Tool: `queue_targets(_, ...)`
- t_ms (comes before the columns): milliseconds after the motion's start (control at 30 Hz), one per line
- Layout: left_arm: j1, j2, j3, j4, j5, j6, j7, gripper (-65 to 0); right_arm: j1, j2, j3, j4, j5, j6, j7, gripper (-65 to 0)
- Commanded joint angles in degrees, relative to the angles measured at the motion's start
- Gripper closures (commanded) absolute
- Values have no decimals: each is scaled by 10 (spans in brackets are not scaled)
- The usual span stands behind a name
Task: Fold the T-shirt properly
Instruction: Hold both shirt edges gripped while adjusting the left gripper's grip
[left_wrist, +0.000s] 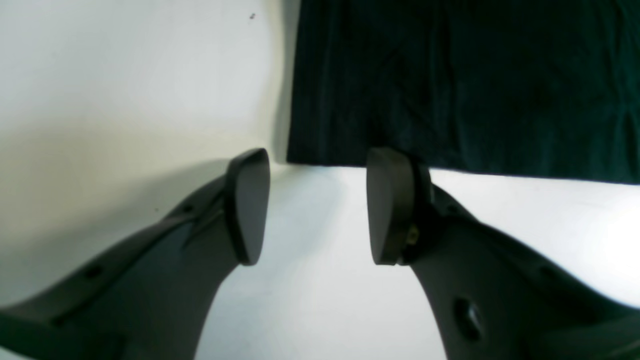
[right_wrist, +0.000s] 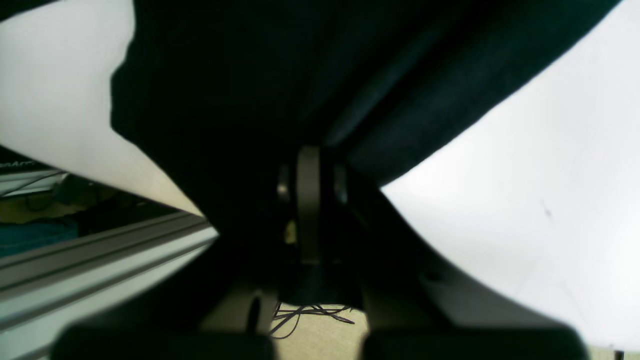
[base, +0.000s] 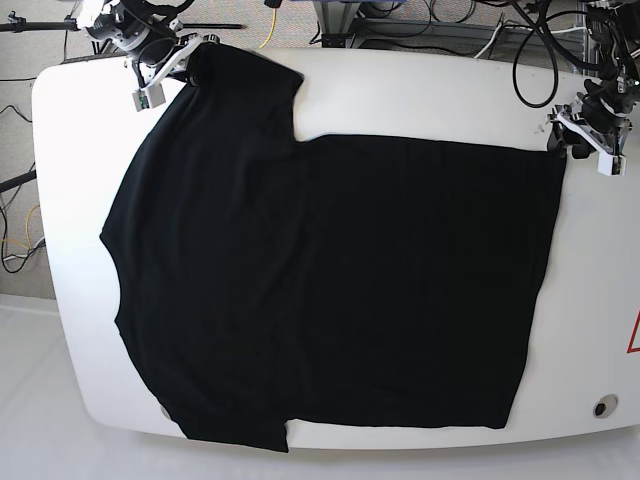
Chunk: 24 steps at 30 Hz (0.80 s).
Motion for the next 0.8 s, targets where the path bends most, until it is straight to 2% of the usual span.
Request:
queue_targets(0, -3, -9, -2, 10, -8, -1, -10, -295, -2, 5, 2, 10, 9, 6, 9, 0)
queue_targets(367, -3, -3, 2, 6, -5, -1, -1, -292, -2, 4, 2, 8, 3, 6, 11, 0)
queue_targets(500, -6, -1, 2, 0, -6, -3, 7, -105, -3, 5, -1, 9, 1, 6, 10, 0)
queue_targets(533, -6, -1, 2, -1, -7, -2, 7, -27, -3, 5, -1, 9, 1, 6, 10, 0)
queue_targets(567, -7, -2, 2, -3, -8, -1, 7, 0, -3, 5, -1, 9, 1, 6, 10, 0)
queue_targets(767, -6, -3, 5, -3, -8, -3, 2, 0, -2, 7, 1, 7, -4, 6, 10, 0)
